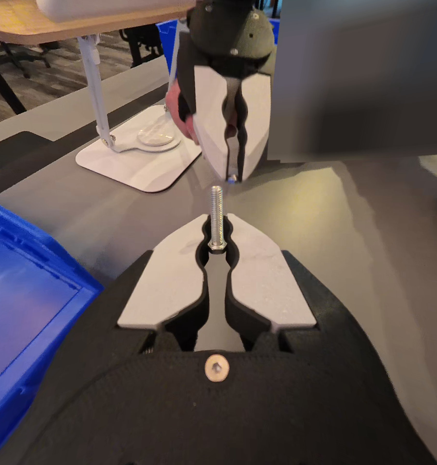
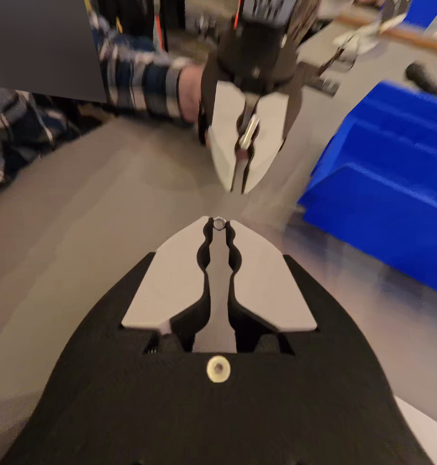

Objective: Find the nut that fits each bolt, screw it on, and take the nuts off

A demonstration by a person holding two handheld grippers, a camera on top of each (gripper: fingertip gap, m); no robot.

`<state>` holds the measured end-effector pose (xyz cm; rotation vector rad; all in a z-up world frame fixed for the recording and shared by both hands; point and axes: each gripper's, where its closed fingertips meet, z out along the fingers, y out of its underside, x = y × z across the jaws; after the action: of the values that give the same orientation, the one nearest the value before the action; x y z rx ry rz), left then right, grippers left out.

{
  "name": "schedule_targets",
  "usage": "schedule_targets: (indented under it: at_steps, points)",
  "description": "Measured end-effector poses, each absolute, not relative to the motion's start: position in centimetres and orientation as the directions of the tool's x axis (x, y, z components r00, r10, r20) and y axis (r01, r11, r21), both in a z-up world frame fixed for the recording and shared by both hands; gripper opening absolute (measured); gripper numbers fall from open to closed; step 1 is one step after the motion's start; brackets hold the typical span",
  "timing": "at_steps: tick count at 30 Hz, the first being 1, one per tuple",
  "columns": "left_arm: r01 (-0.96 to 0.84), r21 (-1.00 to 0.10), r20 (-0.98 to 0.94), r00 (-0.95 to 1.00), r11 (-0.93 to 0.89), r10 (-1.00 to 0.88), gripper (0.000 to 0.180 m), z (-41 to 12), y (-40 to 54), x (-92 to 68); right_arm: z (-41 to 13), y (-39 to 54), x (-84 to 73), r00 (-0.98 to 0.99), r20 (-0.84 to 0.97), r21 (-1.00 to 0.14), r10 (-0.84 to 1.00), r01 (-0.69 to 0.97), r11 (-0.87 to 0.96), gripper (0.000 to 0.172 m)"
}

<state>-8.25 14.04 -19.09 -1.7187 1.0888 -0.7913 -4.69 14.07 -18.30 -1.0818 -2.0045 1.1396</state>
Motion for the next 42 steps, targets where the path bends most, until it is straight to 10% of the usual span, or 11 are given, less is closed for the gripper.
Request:
schedule_targets:
  at_steps: [42]
  points:
    - [-0.435,-0.892,-0.073,0.412,-0.125,-0.908,0.008,-20.5,14.5,-7.3,-14.9,13.1,-9.4,-0.486,0.150,-0.892,0.861,0.309,0.330,0.010]
